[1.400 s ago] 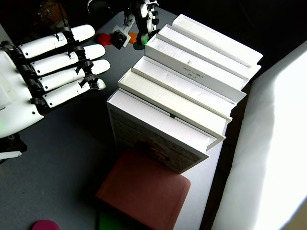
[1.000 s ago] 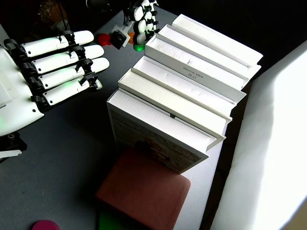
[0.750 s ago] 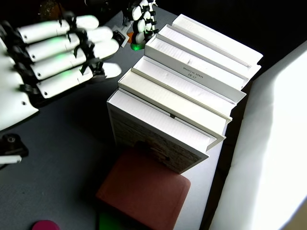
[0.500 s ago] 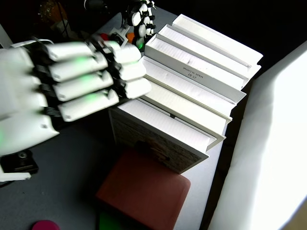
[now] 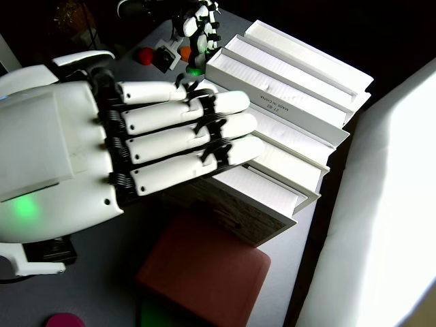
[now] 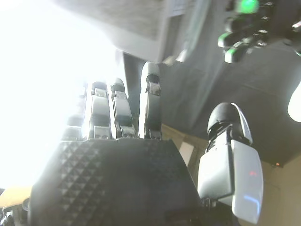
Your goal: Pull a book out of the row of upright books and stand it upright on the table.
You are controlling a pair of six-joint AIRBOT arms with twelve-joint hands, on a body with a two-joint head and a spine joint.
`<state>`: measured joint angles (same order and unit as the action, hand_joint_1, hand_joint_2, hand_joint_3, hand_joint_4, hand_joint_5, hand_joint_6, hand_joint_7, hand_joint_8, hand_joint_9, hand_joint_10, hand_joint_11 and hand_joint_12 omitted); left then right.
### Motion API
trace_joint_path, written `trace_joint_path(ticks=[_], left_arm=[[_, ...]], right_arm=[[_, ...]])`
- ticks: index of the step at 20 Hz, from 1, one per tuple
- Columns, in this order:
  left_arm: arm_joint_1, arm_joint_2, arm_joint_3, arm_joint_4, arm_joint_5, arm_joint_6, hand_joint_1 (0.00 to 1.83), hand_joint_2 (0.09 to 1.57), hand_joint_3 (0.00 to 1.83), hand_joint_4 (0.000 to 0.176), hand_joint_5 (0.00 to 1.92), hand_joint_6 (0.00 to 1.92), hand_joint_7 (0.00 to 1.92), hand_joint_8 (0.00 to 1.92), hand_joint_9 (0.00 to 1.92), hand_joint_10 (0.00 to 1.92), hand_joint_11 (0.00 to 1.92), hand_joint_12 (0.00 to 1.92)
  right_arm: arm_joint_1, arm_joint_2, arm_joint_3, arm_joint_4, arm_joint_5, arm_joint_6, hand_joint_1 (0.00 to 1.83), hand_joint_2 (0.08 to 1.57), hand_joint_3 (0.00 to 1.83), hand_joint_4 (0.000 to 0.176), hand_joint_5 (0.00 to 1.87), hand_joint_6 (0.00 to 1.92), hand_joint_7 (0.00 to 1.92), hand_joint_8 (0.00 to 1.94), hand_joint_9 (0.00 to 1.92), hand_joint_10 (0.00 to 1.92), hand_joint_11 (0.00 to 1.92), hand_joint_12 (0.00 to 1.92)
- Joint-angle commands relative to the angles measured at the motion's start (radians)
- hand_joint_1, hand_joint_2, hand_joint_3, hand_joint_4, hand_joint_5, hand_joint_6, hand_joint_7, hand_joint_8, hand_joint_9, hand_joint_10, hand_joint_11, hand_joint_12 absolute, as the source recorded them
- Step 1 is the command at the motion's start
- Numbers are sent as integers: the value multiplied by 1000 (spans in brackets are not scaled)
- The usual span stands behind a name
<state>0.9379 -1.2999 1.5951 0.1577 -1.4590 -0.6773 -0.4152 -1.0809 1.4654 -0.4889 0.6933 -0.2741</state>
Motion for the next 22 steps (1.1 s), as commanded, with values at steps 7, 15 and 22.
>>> trace_joint_path(ticks=[7, 15, 22], left_arm=[[-8, -5, -8, -40, -116, -9, 1100, 662, 3, 0, 420, 1, 307, 1, 320, 1, 0, 1143], [-8, -15, -9, -40, -118, -9, 1110, 697, 4, 0, 385, 1, 289, 0, 295, 0, 0, 1065], [8, -16, -19, -54, -123, -9, 1140, 694, 1, 0, 390, 6, 337, 16, 317, 10, 0, 1167]], right_arm=[[31, -63, 57, 42, 30, 2, 69, 1153, 0, 116, 466, 22, 0, 0, 0, 0, 0, 0], [31, -159, 121, -82, -65, 79, 97, 1225, 24, 58, 466, 1, 0, 0, 0, 0, 0, 0], [52, -139, 39, -272, -93, 146, 1, 1106, 0, 108, 333, 0, 0, 0, 0, 0, 0, 0]])
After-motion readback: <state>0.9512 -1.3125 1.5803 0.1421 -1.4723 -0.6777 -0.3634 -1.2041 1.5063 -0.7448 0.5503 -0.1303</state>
